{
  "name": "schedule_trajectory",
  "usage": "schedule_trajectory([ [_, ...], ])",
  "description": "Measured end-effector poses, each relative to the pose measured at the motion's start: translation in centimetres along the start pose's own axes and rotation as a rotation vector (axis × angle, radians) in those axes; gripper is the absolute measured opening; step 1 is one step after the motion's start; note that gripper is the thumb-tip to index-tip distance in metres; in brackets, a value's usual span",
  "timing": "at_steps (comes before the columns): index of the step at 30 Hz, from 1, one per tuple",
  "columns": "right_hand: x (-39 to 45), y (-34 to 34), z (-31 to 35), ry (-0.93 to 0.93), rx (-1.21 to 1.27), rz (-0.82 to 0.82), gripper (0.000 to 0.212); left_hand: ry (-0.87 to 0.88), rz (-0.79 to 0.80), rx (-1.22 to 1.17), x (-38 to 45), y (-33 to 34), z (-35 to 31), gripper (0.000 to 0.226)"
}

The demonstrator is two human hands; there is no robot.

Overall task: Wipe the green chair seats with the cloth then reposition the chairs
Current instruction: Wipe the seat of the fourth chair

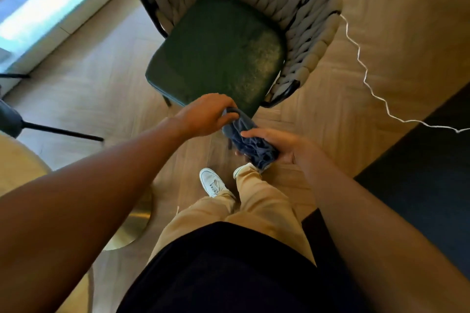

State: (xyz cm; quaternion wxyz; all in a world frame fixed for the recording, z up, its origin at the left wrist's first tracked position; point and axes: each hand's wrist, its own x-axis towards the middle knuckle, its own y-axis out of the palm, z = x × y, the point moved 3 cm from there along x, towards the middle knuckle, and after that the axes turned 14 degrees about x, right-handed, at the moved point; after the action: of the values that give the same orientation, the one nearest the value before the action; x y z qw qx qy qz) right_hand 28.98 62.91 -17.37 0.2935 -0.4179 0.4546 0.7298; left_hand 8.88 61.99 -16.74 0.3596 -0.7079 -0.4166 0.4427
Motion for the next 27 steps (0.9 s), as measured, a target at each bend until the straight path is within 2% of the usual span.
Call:
schedule_trajectory([
  [5,-2.2,-1.2,1.1,-0.036,-0.129,-0.112,0.036,-0.033,0.092,0.042,1.6,-2.2,-1.7,0.039],
  [8,-3.2,-3.1,2.1,-0.060,-0.199,-0.231,0.039,-0.106,0.079,0.016,2.5,-3.0,-3.2,0.045],
  [12,-3.7,-7.1,3.8,-0.065,-0.269,-0.344,0.044,-0.196,0.158,-0.001,4.6,-2.5,-5.1,0.049],
  [16,-5.1,-10.8,7.6,-0.117,-0.356,-0.341,0.032,-0.262,0.185,-0.001,7.9,-2.0,-6.7,0.049],
  [21,-6.8,-14.7,13.9,-0.123,-0.598,-0.317,0.040,-0.410,0.187,-0.069,12.2,-1.6,-8.6,0.049],
  [25,-8.6,-16.0,18.0,-0.168,-0.656,-0.235,0.022,-0.516,0.155,-0.119,14.7,-1.4,-10.1,0.053],
  [27,-8.8,-16.6,19.6,-0.168,-0.669,-0.221,0.020,-0.567,0.155,-0.157,15.3,-1.2,-10.9,0.053],
])
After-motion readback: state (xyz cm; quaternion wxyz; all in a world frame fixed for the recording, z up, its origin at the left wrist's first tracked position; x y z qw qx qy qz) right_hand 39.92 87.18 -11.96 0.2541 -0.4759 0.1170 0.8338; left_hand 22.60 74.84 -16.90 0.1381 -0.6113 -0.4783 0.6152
